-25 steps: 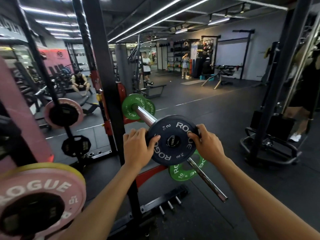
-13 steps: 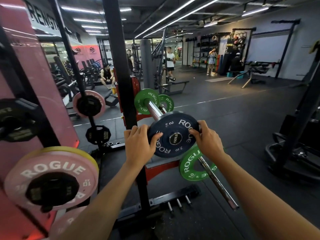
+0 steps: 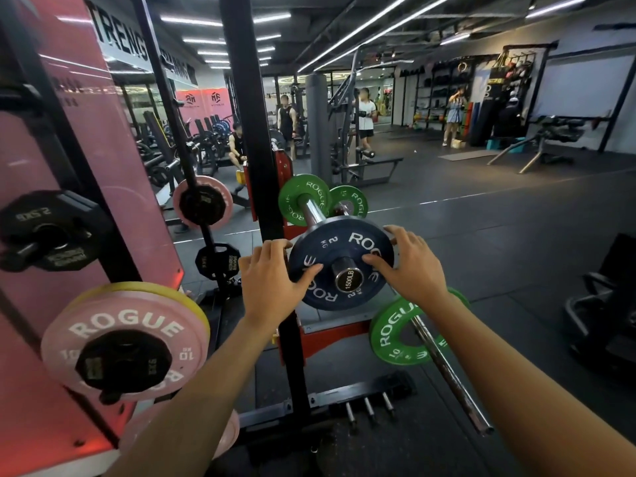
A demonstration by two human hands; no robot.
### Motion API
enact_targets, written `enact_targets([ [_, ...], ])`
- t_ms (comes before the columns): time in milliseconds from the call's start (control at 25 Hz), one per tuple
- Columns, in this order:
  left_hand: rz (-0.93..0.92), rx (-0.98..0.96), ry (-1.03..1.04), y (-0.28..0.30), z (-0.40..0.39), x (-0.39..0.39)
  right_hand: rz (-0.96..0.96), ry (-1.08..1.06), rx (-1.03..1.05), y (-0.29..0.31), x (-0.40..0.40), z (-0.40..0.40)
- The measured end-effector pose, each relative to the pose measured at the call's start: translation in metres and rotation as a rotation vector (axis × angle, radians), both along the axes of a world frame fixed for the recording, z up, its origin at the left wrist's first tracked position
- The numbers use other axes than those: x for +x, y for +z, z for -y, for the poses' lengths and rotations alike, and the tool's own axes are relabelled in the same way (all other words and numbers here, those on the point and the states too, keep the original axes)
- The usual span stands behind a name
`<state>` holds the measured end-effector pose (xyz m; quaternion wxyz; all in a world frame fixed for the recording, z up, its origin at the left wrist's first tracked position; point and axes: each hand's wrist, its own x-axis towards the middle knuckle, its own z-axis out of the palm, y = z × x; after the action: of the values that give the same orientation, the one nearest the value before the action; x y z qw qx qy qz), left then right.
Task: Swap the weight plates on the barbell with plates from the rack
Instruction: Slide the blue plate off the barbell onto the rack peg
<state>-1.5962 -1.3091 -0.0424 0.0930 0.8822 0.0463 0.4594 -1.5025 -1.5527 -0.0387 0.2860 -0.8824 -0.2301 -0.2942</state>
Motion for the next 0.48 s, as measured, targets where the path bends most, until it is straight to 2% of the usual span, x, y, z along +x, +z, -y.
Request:
enact_targets([
  [480, 0.001, -0.024, 0.062, -0.004, -0.026, 0.058, -0.011, 0.005, -0.039, 0.000, 0.057, -0.033],
])
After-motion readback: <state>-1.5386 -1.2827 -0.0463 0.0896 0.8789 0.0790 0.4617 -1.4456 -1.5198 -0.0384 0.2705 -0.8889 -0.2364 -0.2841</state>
